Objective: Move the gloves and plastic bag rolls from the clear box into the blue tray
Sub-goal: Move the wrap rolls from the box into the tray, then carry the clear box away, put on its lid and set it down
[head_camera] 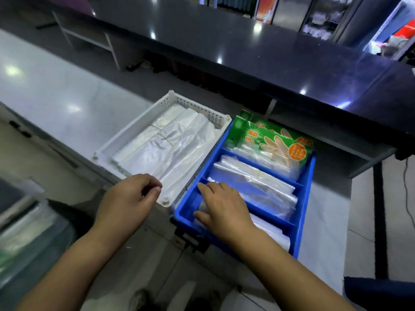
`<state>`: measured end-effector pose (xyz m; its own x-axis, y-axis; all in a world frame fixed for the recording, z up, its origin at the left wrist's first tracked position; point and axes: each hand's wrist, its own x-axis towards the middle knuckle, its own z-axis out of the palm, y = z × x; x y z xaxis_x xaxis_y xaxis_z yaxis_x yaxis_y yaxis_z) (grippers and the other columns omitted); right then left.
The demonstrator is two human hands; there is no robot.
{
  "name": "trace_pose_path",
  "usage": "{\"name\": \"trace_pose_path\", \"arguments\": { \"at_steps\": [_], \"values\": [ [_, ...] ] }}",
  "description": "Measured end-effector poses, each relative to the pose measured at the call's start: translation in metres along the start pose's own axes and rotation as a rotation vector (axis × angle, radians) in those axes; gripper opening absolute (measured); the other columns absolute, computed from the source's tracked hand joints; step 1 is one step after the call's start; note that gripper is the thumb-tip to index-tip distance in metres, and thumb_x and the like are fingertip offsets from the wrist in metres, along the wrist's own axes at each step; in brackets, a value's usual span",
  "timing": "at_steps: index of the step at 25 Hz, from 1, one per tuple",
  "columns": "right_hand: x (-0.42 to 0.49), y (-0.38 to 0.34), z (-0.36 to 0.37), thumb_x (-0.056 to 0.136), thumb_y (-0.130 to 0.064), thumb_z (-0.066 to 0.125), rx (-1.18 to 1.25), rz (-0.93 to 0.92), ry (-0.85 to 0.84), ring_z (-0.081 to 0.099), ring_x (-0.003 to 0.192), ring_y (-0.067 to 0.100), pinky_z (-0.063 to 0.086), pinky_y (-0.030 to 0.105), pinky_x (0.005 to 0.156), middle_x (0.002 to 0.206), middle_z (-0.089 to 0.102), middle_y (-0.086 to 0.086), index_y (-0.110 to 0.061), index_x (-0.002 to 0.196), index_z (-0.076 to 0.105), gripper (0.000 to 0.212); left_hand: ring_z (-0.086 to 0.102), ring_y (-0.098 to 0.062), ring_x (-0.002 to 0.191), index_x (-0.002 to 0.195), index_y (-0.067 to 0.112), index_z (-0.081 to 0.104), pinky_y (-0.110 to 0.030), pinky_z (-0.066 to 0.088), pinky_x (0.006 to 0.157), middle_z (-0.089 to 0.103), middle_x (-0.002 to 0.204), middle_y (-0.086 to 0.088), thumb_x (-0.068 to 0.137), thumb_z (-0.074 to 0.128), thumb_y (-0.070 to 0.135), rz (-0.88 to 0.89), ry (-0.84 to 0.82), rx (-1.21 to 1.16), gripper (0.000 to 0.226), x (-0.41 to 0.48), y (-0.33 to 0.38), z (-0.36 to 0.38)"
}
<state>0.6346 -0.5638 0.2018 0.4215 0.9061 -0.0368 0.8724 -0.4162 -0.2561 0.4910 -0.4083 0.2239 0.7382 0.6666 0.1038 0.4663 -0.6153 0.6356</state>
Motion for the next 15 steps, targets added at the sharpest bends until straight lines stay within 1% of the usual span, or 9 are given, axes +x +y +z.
{"name": "trace_pose_path", "arguments": {
  "at_steps": [2, 4, 7, 9, 10, 12, 13, 15],
  "values": [
    [0.01, -0.022, -0.004, 0.085, -0.037, 0.055, -0.011, -0.057, 0.056, 0.046, 0.114, 0.03, 0.04, 0.042, 0.092, 0.13, 0.052, 0.007, -0.017, 0.132, 0.042, 0.053, 0.056, 0.003, 0.069, 0.076, 0.042, 0.058, -0.02, 0.042, 0.058, 0.059, 0.073, 0.024, 0.08, 0.064, 0.025, -0.022, -0.008, 0.06, 0.019, -0.015, -0.019, -0.021],
    [0.019, -0.045, -0.004, 0.085, -0.033, 0.054, -0.025, -0.105, 0.085, 0.049, 0.11, 0.031, 0.043, 0.042, 0.089, 0.123, 0.055, 0.007, -0.016, 0.126, 0.049, 0.045, 0.053, 0.004, 0.069, 0.081, 0.039, 0.061, -0.015, 0.038, 0.059, 0.06, 0.076, 0.023, 0.081, 0.065, 0.025, -0.035, -0.022, 0.09, 0.015, -0.03, -0.035, -0.039],
    [0.034, -0.099, 0.006, 0.085, -0.031, 0.05, -0.073, -0.188, 0.067, 0.051, 0.103, 0.029, 0.044, 0.041, 0.083, 0.113, 0.059, 0.006, -0.015, 0.115, 0.056, 0.034, 0.054, -0.003, 0.073, 0.087, 0.032, 0.065, -0.017, 0.038, 0.058, 0.066, 0.085, 0.015, 0.083, 0.063, 0.026, -0.093, 0.017, 0.119, 0.008, -0.061, -0.075, -0.076],
    [0.041, -0.137, 0.019, 0.086, -0.033, 0.049, -0.066, -0.235, 0.041, 0.051, 0.102, 0.028, 0.045, 0.04, 0.082, 0.112, 0.059, 0.005, -0.015, 0.112, 0.057, 0.032, 0.052, -0.004, 0.074, 0.091, 0.03, 0.067, -0.014, 0.035, 0.057, 0.067, 0.089, 0.013, 0.084, 0.062, 0.026, -0.131, 0.027, 0.144, 0.009, -0.084, -0.106, -0.1],
    [0.045, -0.166, 0.029, 0.087, -0.033, 0.049, -0.079, -0.266, 0.028, 0.051, 0.101, 0.028, 0.045, 0.04, 0.082, 0.111, 0.059, 0.005, -0.016, 0.112, 0.058, 0.032, 0.052, -0.005, 0.075, 0.093, 0.029, 0.066, -0.014, 0.035, 0.057, 0.067, 0.09, 0.012, 0.085, 0.062, 0.026, -0.161, 0.034, 0.152, 0.01, -0.101, -0.128, -0.117],
    [0.051, -0.207, 0.048, 0.088, -0.033, 0.048, -0.116, -0.311, -0.018, 0.052, 0.1, 0.026, 0.046, 0.038, 0.078, 0.11, 0.058, 0.004, -0.016, 0.112, 0.058, 0.032, 0.058, -0.011, 0.082, 0.096, 0.029, 0.066, -0.023, 0.038, 0.059, 0.068, 0.094, 0.01, 0.086, 0.06, 0.027, -0.226, 0.031, 0.192, 0.011, -0.127, -0.164, -0.145],
    [0.055, -0.232, 0.061, 0.088, -0.033, 0.047, -0.126, -0.335, -0.055, 0.052, 0.099, 0.026, 0.045, 0.036, 0.075, 0.108, 0.058, 0.004, -0.016, 0.111, 0.058, 0.031, 0.06, -0.014, 0.086, 0.096, 0.029, 0.066, -0.026, 0.039, 0.061, 0.068, 0.096, 0.008, 0.086, 0.06, 0.028, -0.269, 0.043, 0.223, 0.012, -0.143, -0.187, -0.163],
    [0.063, -0.284, 0.087, 0.089, -0.032, 0.045, -0.167, -0.356, -0.104, 0.052, 0.095, 0.027, 0.038, 0.033, 0.068, 0.103, 0.058, 0.005, -0.014, 0.105, 0.058, 0.028, 0.061, -0.017, 0.089, 0.095, 0.028, 0.065, -0.027, 0.037, 0.061, 0.069, 0.097, 0.005, 0.085, 0.059, 0.03, -0.331, 0.058, 0.288, 0.012, -0.178, -0.234, -0.198]
  ]
}}
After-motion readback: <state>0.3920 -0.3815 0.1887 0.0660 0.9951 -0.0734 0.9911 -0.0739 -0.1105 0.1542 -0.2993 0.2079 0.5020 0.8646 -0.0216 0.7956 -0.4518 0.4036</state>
